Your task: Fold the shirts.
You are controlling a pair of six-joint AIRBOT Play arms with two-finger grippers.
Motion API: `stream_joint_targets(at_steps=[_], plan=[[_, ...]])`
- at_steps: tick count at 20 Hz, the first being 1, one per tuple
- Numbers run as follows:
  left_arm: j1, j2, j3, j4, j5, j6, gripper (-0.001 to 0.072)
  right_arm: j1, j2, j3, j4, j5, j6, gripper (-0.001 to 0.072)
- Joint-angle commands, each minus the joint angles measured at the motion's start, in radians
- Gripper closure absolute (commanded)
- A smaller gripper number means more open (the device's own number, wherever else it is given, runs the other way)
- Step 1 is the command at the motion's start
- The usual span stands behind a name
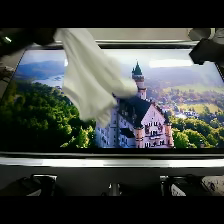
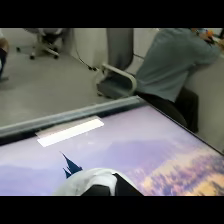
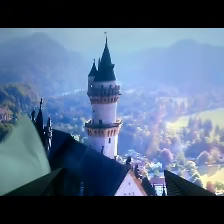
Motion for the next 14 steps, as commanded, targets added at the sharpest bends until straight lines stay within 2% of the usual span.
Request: stream_joint_targets(at_steps=[1, 4, 5, 7, 10, 14], plan=[[-0.148, -0.035, -0.174, 0.012, 0.003, -0.037, 0.068, 0.0, 0.143, 0.001, -0.075, 0.053, 0.036, 0.0043], [-0.261, -0.229, -0.32, -0.026, 0.042, -0.19, 0.0679, 0.0, 0.157, 0.0, -0.082, 0.153, 0.036, 0.0043], [-0.296, -0.304, -0.329, -0.076, 0.036, -0.201, 0.0637, 0.0, 0.146, 0.0, -0.082, 0.188, 0.036, 0.0043], [-0.327, -0.426, -0.301, -0.18, -0.054, -0.2, -0.0013, 0.0, 0.11, -0.002, -0.082, 0.267, 0.036, 0.0043], [-0.222, -0.432, -0.242, -0.132, -0.286, -0.153, -0.0004, 0.0, 0.018, -0.037, -0.077, 0.351, 0.036, 0.0043], [0.029, -0.3, -0.253, -0.001, -0.509, -0.132, -0.0004, 0.0, -0.089, -0.309, -0.063, 0.325, 0.01, 0.004]])
